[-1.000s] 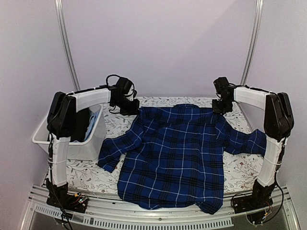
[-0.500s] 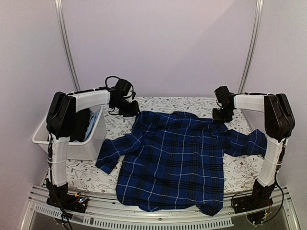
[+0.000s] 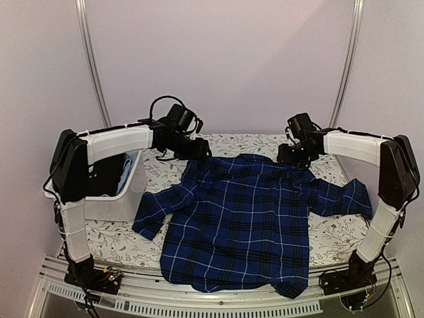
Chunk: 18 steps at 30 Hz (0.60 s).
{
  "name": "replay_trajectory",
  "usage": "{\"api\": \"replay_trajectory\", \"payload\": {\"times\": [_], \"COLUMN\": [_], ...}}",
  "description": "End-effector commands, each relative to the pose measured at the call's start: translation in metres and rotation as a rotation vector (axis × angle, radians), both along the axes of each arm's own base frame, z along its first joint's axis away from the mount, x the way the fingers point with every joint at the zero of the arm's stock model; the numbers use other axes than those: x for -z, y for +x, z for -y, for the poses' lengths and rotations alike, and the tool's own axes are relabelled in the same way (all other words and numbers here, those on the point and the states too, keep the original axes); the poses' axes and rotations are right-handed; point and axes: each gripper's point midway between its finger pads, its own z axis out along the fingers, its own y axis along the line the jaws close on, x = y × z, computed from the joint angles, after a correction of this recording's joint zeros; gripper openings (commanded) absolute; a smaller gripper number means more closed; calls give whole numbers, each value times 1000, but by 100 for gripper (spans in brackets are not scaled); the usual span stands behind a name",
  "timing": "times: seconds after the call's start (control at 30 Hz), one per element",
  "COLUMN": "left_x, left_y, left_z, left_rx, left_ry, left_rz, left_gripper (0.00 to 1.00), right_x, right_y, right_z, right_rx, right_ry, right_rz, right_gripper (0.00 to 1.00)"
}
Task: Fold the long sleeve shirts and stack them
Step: Move the flattened shirt to the center of the board.
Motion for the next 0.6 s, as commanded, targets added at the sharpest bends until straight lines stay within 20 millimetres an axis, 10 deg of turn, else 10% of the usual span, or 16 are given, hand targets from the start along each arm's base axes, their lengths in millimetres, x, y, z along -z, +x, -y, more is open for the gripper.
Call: {"api": "replay_trajectory", "payload": {"times": [0.0, 0.17, 0.57], "left_x": [14, 50, 87], "left_y": [-43, -73, -106], "left_z": [44, 71, 90], "left_rx": [109, 168, 211], "left_ry": [-89, -73, -74], "left_rz": [-53, -134, -234], "left_gripper": [62, 58, 57], "right_x": [41, 69, 42], "right_y": [-7, -2, 29], "right_z": [-15, -12, -53], "right_rx": [-1, 29, -26], "right_ry": [80, 53, 39], "right_rz": [-76, -102, -43], "right_gripper": [54, 54, 54]}}
